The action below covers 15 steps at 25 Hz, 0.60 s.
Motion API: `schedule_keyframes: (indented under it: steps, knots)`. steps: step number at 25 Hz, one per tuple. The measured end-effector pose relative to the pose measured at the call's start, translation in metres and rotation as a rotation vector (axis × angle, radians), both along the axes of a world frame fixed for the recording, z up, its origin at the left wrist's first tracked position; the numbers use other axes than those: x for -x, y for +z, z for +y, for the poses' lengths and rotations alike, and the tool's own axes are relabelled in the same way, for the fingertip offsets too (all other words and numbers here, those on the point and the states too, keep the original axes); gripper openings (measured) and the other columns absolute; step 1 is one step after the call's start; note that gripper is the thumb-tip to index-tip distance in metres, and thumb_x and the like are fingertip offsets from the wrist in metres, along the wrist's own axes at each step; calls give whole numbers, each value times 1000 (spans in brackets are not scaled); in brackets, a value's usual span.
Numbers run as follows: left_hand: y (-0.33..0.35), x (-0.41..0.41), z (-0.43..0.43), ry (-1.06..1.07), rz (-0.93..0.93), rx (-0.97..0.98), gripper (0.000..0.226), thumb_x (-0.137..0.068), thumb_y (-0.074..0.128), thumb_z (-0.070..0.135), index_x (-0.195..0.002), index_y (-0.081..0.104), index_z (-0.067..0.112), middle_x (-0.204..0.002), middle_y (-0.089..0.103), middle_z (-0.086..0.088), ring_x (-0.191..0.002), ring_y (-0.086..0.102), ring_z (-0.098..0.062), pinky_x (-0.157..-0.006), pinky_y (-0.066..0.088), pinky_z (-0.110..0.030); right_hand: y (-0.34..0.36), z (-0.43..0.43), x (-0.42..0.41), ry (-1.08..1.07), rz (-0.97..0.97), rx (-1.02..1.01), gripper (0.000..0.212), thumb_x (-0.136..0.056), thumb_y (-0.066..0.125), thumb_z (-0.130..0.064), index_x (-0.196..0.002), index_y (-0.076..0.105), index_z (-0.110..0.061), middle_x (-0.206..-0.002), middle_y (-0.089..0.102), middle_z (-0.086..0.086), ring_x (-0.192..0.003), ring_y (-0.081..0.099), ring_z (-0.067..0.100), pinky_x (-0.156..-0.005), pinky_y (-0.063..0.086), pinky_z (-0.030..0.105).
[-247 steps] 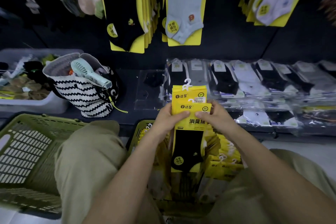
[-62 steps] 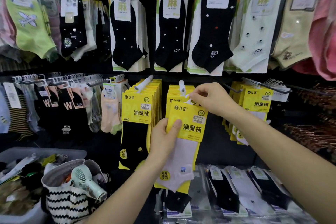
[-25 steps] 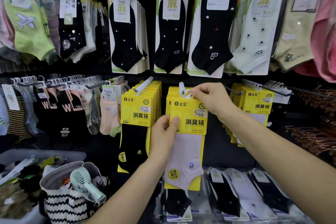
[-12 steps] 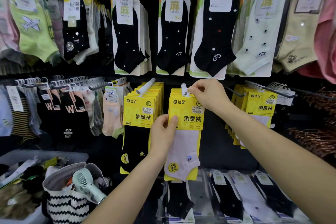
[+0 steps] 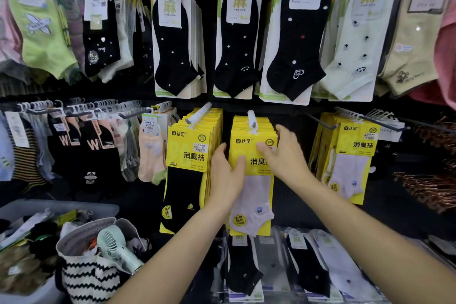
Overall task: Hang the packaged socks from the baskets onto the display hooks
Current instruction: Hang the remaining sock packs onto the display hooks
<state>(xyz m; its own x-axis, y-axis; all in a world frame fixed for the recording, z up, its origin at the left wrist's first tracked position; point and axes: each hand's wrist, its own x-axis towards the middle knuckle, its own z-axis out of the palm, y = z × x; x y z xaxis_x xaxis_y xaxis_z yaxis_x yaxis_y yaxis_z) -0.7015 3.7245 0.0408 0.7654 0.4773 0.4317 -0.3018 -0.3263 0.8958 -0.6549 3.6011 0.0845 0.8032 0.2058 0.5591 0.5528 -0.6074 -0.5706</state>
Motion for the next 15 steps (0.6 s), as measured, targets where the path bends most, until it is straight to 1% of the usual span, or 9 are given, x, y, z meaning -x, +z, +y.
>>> schedule_keyframes:
  steps: [1, 3, 4, 5, 6, 8, 10, 12, 15]
  knots:
    - [2, -4, -2, -65, -24, 5, 39, -93, 51, 17, -131, 42, 12, -130, 53, -2, -122, 49, -17, -103, 42, -35, -10, 1, 1, 73, 56, -39, 46, -92, 54, -32, -132, 42, -12, -126, 49, 8, -119, 46, 26, -91, 39, 33]
    - [5, -9, -5, -186, -61, 43, 28, -96, 43, 10, -122, 46, 19, -113, 60, 6, -107, 56, -10, -89, 47, -15, -25, 5, -1, 185, 148, -124, 36, -96, 48, -26, -130, 44, -15, -116, 53, -3, -110, 53, 19, -78, 41, 24]
    - [5, -13, -5, -215, -68, 59, 29, -96, 41, 9, -122, 46, 19, -109, 60, 9, -102, 57, -5, -81, 46, -6, -28, 7, -3, 209, 174, -162, 34, -97, 46, -25, -130, 43, -16, -107, 52, -13, -102, 54, 12, -70, 40, 18]
    - [4, -18, -5, -215, -64, 60, 30, -97, 40, 9, -125, 45, 18, -109, 59, 9, -99, 56, -1, -76, 43, -2, -29, 7, -6, 217, 188, -186, 34, -97, 45, -24, -130, 42, -17, -99, 49, -21, -93, 53, 7, -64, 38, 12]
    - [3, -22, -5, -212, -61, 65, 31, -97, 40, 9, -128, 44, 15, -111, 59, 7, -98, 55, 3, -73, 42, 0, -28, 9, -11, 217, 199, -201, 34, -97, 45, -24, -131, 41, -17, -93, 45, -26, -89, 51, 4, -62, 36, 9]
    - [4, -31, -3, -209, -47, 77, 34, -98, 40, 10, -131, 43, 11, -115, 59, 2, -97, 55, 3, -72, 43, 0, -27, 11, -22, 212, 224, -224, 35, -97, 45, -24, -131, 40, -17, -94, 47, -24, -91, 52, 6, -66, 37, 15]
    - [8, -41, -1, -220, -36, 92, 35, -97, 40, 9, -132, 43, 11, -114, 60, 2, -94, 56, 6, -69, 43, 0, -26, 15, -33, 208, 247, -251, 37, -97, 45, -23, -133, 39, -16, -105, 52, -13, -97, 54, 10, -70, 38, 19]
    - [12, -50, 3, -226, -20, 97, 40, -96, 41, 10, -135, 40, 16, -110, 59, 9, -90, 55, 11, -67, 43, -1, -24, 18, -41, 211, 265, -287, 46, -96, 47, -23, -139, 31, -16, -112, 55, -7, -101, 56, 13, -75, 40, 22]
    - [17, -60, 9, -248, -15, 110, 46, -94, 45, 11, -136, 37, 27, -107, 58, 18, -90, 55, 14, -66, 43, -1, -26, 18, -54, 221, 243, -307, 56, -95, 51, -24, -144, 24, -19, -112, 56, -10, -103, 57, 12, -78, 41, 23]
